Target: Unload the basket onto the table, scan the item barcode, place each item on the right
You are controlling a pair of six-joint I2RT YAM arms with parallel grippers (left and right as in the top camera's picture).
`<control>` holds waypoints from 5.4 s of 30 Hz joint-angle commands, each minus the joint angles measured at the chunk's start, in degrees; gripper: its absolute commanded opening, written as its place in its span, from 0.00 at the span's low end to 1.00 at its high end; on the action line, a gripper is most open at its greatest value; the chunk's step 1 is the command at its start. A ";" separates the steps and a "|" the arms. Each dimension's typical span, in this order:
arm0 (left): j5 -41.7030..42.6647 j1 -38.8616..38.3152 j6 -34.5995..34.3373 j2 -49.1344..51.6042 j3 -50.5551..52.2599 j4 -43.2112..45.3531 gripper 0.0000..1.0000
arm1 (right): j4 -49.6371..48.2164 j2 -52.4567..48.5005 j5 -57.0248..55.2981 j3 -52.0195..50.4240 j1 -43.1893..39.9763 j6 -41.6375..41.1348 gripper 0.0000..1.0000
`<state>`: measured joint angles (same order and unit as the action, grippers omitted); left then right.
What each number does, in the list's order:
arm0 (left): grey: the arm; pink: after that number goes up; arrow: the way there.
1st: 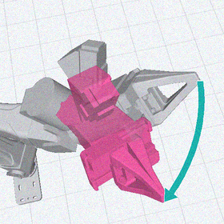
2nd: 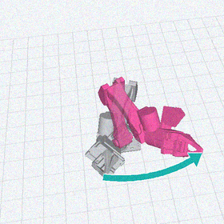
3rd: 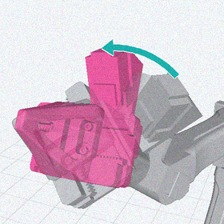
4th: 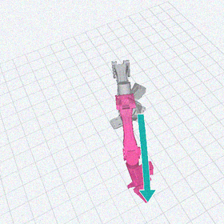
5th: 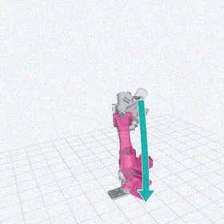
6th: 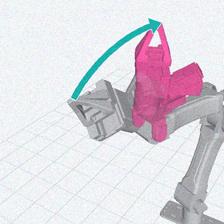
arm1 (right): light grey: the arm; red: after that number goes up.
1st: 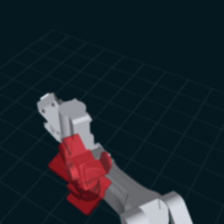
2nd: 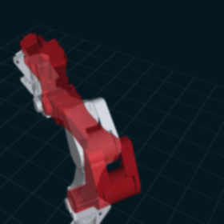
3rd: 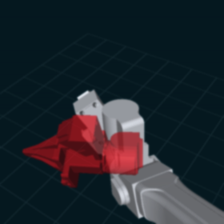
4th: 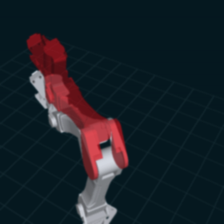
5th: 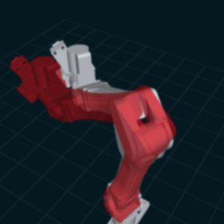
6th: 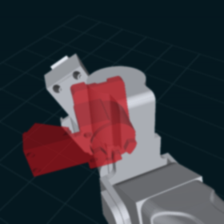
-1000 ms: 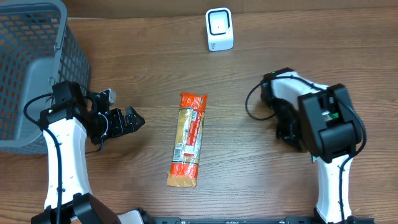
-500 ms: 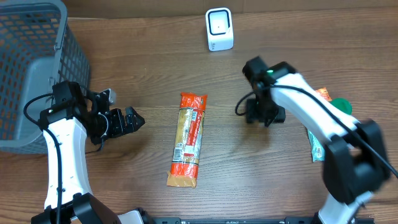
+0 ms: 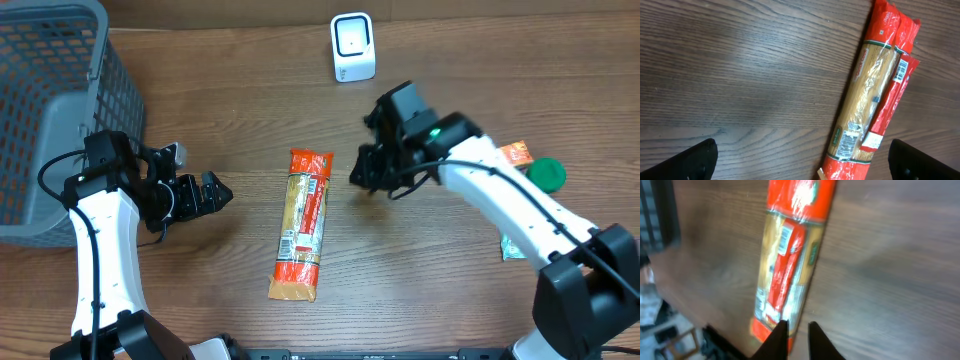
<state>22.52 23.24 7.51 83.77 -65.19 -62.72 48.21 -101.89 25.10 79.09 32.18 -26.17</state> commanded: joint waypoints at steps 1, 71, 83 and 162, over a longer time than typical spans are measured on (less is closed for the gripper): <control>0.85 -0.39 0.87 0.24 -0.04 0.00 0.99 | -3.98 -0.35 1.27 -3.52 3.61 -5.25 0.08; 0.85 -0.39 0.87 0.24 -0.04 0.02 0.99 | -25.46 -6.12 -25.33 -11.72 25.27 -24.46 0.04; 0.87 -0.39 0.87 0.24 -0.04 0.00 0.99 | -23.19 -1.97 -14.45 -11.08 23.93 10.43 0.04; 0.85 -0.39 0.87 0.24 -0.04 0.02 1.00 | -3.80 -2.86 12.59 -10.93 0.33 25.14 0.56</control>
<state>22.55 23.24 7.51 83.77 -65.19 -62.72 45.41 -103.31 34.17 69.49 32.05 -1.65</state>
